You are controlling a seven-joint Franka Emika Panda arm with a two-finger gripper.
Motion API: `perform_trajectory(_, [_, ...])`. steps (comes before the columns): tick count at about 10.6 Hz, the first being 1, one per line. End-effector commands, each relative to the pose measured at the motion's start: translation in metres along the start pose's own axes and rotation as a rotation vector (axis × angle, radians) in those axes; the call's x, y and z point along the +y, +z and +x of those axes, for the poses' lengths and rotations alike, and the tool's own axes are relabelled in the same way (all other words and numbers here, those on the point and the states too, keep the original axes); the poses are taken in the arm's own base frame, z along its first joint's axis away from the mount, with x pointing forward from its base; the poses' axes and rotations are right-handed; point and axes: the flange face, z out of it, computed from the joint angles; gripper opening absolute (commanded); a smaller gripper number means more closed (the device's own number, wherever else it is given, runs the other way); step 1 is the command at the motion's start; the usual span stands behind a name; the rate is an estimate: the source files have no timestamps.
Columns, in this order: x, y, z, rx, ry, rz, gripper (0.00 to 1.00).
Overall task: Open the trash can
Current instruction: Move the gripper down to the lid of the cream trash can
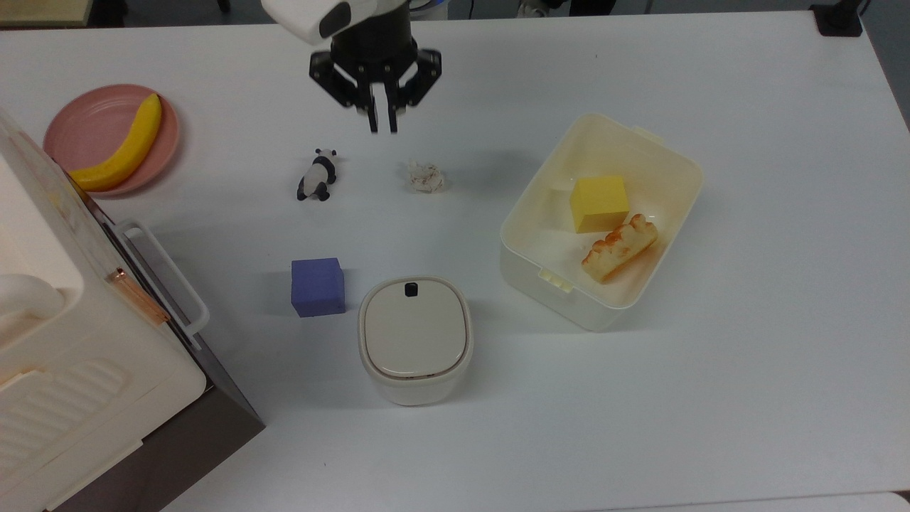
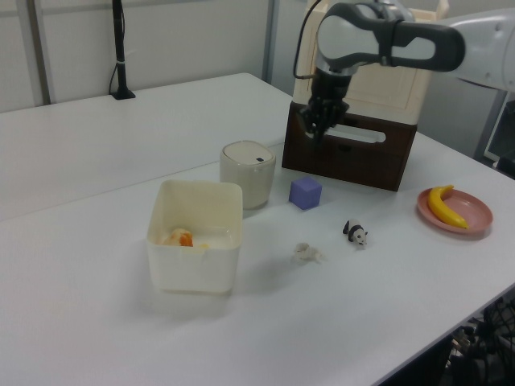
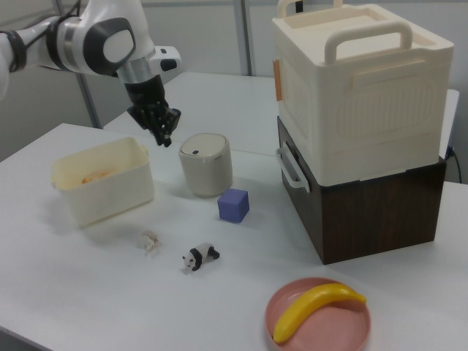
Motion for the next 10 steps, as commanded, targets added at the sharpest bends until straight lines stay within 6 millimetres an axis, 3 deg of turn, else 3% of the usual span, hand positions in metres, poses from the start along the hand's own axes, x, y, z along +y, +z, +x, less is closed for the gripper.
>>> perform_trajectory(1, [-0.013,0.034,0.046,0.117,-0.015,-0.007,0.20])
perform_trajectory(3, [-0.016,0.067,0.076,0.198,0.024,-0.023,0.19])
perform_trajectory(5, [-0.014,0.089,0.091,0.247,0.039,-0.032,0.19])
perform_trajectory(10, [-0.023,0.126,0.101,0.275,0.052,-0.038,0.19])
